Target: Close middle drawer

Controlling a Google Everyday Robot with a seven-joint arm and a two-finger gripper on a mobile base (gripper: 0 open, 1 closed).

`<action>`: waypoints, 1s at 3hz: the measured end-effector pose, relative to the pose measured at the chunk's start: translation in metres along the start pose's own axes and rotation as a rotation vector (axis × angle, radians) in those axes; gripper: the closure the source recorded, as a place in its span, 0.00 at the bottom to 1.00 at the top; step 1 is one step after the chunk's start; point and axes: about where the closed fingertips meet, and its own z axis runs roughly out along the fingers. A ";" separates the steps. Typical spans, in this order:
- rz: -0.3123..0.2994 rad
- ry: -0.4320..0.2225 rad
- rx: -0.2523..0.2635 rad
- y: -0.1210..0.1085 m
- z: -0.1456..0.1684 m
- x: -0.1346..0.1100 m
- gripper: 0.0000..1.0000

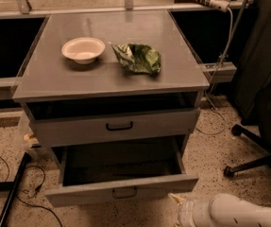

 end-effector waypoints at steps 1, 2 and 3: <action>-0.010 -0.037 0.003 -0.031 0.017 -0.004 0.43; -0.036 -0.052 0.014 -0.093 0.044 -0.004 0.66; -0.059 -0.026 0.067 -0.165 0.055 -0.009 0.89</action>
Offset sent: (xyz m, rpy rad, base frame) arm 0.1989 -0.0030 -0.0346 0.0393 -0.1000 0.0352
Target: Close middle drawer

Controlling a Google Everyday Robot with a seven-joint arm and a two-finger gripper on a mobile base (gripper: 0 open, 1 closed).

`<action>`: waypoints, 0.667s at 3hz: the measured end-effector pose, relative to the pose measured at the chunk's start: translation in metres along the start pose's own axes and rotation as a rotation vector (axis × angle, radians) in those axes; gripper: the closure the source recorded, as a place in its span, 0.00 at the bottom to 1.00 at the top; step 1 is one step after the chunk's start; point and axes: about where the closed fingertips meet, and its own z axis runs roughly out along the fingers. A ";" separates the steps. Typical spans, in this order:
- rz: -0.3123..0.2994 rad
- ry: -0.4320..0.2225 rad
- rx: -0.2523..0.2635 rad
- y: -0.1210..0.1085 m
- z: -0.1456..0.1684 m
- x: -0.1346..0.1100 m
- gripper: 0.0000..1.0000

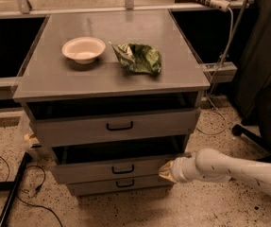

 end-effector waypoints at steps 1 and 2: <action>-0.043 0.042 0.086 -0.058 -0.008 -0.022 1.00; -0.046 0.039 0.076 -0.054 -0.006 -0.024 0.81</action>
Offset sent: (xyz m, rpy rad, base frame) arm 0.0422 -0.0004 0.0210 -0.0448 -0.0580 -0.0191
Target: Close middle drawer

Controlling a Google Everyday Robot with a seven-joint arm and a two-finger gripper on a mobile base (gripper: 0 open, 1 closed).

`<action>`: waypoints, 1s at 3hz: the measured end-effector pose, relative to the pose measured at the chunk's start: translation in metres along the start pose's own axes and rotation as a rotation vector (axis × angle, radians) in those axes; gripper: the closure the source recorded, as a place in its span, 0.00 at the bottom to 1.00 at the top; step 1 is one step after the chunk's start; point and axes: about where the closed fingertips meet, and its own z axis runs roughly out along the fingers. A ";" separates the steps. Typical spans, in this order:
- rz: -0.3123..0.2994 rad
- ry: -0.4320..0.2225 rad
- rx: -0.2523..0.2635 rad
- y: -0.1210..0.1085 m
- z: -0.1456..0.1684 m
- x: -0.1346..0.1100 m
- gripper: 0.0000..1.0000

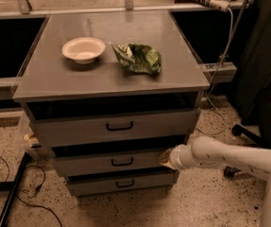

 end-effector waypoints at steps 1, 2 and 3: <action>-0.007 -0.006 -0.034 0.019 -0.008 -0.001 0.57; 0.059 0.021 -0.112 0.070 -0.041 0.008 0.62; 0.057 0.031 -0.162 0.100 -0.038 0.012 0.58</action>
Offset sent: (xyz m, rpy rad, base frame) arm -0.2062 -0.0183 0.0052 0.0024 0.3360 0.0187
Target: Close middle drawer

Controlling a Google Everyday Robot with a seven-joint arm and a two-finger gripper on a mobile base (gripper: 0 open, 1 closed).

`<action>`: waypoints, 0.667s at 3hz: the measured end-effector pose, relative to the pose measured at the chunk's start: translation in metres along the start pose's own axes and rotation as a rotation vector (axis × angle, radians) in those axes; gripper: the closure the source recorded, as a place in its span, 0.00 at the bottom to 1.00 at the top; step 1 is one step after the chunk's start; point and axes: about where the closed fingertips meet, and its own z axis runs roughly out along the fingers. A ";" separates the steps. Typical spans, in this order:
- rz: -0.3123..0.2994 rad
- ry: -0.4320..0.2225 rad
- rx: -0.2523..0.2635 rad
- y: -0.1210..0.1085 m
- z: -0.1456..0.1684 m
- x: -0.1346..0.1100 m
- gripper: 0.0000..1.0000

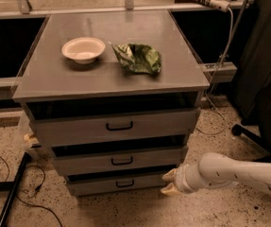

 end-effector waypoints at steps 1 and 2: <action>0.000 0.000 0.000 0.000 0.000 0.000 0.34; 0.000 0.000 0.000 0.000 0.000 0.000 0.12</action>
Offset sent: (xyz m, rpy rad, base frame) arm 0.0002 0.0000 0.0001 0.0001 -0.0003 -0.0001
